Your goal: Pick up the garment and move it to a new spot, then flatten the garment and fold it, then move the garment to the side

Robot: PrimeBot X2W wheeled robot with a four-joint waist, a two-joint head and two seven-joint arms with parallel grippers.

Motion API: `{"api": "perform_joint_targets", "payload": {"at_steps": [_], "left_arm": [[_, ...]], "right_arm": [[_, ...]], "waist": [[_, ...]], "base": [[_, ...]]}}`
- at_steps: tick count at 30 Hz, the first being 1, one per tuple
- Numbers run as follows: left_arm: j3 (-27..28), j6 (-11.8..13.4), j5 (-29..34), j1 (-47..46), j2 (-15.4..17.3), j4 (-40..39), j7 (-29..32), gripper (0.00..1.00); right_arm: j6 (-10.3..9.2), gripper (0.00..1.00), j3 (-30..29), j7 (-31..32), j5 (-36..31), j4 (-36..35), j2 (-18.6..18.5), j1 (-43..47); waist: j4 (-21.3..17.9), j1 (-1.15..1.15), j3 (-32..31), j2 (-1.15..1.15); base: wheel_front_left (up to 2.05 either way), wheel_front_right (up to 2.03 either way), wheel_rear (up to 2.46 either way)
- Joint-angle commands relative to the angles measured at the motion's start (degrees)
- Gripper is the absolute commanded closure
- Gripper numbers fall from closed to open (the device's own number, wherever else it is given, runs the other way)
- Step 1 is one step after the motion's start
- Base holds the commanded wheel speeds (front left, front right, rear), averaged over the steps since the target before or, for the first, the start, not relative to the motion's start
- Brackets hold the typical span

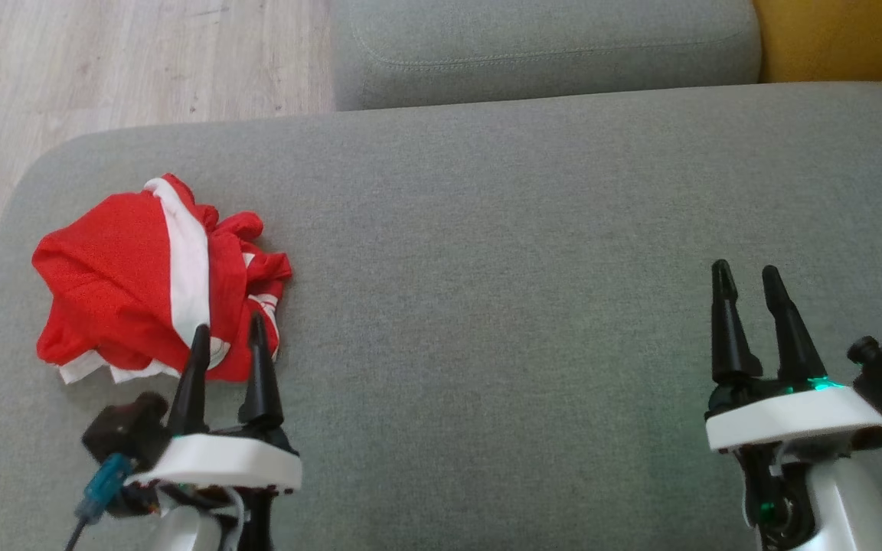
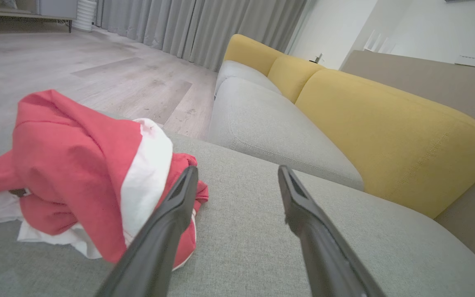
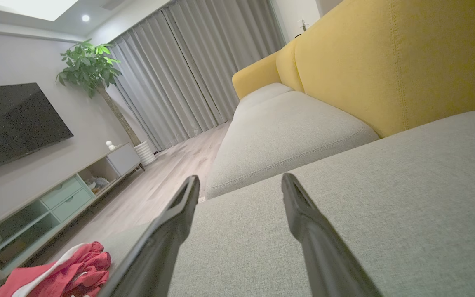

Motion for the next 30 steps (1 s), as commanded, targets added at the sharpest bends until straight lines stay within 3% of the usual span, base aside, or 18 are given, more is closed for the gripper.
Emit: {"api": "perform_joint_targets", "payload": {"at_steps": [1,22,26,30], "left_arm": [[0.38,0.55,1.79,-3.37,1.06,-2.08,-0.89,0.0],[-14.88,9.36,17.32,-9.25,7.66,1.1,-4.42,0.0],[-14.7,10.36,15.7,-9.01,7.0,0.22,-4.93,0.0],[-11.88,9.71,11.72,-7.46,5.56,-2.16,-5.6,0.0]], "right_arm": [[-0.03,0.0,1.27,-0.9,-1.95,-2.63,-0.38,-2.61],[-0.03,0.0,3.98,-4.46,-21.74,-4.58,-0.44,-2.3],[-0.03,0.0,3.99,-4.96,-22.04,-4.69,-0.45,-2.12],[-0.04,0.0,3.45,-5.63,-20.8,-4.09,-0.46,-1.57]], "waist": [[0.02,0.0,0.09,0.0],[0.09,0.0,-0.06,0.0],[0.15,0.0,0.09,0.0],[0.17,0.0,0.16,0.0]], "base": [[0.0,0.0,0.0],[0.0,0.0,0.0],[0.0,0.0,0.0],[0.0,0.0,0.0]]}}
